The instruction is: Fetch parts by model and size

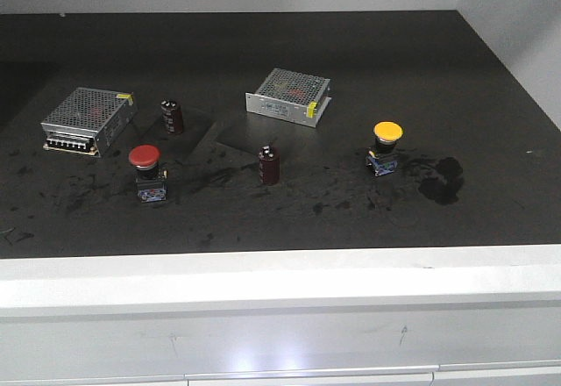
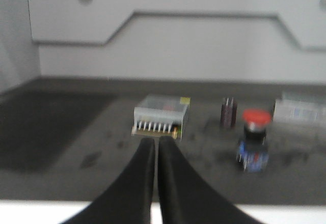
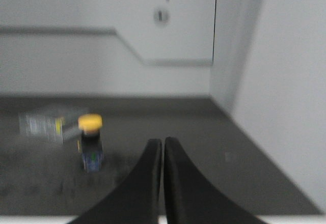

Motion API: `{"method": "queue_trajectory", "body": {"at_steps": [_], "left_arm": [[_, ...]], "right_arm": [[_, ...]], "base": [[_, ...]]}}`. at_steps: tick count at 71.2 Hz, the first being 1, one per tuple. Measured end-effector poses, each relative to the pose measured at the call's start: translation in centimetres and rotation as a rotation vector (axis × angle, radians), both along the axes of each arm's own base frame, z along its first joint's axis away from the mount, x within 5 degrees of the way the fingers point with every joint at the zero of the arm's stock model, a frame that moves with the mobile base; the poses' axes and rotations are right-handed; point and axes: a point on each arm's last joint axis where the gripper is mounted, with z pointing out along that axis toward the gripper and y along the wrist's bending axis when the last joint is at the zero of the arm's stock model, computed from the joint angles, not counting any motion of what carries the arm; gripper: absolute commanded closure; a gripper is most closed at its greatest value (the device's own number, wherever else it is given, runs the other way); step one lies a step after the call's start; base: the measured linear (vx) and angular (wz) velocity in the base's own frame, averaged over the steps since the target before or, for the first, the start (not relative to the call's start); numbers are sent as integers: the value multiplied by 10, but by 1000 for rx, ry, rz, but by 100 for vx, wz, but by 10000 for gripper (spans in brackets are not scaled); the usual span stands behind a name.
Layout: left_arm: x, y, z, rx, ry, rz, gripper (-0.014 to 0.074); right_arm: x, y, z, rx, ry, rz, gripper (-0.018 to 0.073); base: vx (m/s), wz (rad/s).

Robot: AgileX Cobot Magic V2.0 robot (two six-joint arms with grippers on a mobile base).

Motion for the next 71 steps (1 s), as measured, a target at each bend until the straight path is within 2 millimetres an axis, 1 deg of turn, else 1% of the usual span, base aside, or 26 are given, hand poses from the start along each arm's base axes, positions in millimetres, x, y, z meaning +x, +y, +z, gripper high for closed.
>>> {"method": "queue_trajectory", "body": {"at_steps": [6,10,14,18,21,22,29,34,38,40,45,54,61,71], "left_arm": [[-2,0,10,-27,-78,-6,603],[-4,0,23,-31,-128,-7,603],[-6,0,38,-34,-166,-9,603],[-7,0,55,-34,-184,-9,603],[-5,0,69,-34,-178,-8,603],[-5,0,71,-34,-176,-8,603],[6,0,97,-34,-124,-9,603],[15,-1,110,-35,-83,-24,603],[25,-1,119,-37,-35,-37,603],[29,-2,121,-37,-16,-43,603],[43,-3,120,-39,81,-53,603],[65,-5,104,-40,261,-67,603],[73,-7,96,-39,335,-75,603],[79,-8,91,-38,374,-79,603]], "right_arm": [[-2,1,8,2,-81,6,569],[-3,0,14,23,-92,10,569],[-3,0,26,54,-95,16,569],[-2,0,45,71,-98,19,569],[3,0,58,78,-73,18,569],[3,0,63,77,-78,18,569],[20,0,92,82,-1,12,569],[36,-1,103,83,86,3,569],[51,-2,105,86,199,-9,569],[55,-2,107,86,229,-12,569],[71,-3,103,79,355,-25,569],[89,-4,90,75,498,-36,569],[99,-4,81,73,561,-38,569],[103,-4,76,80,591,-39,569]], "base": [[0,0],[0,0],[0,1],[0,0],[0,0],[0,0],[0,0],[0,0],[0,0],[0,0],[0,0],[0,0],[0,0],[0,0]]}}
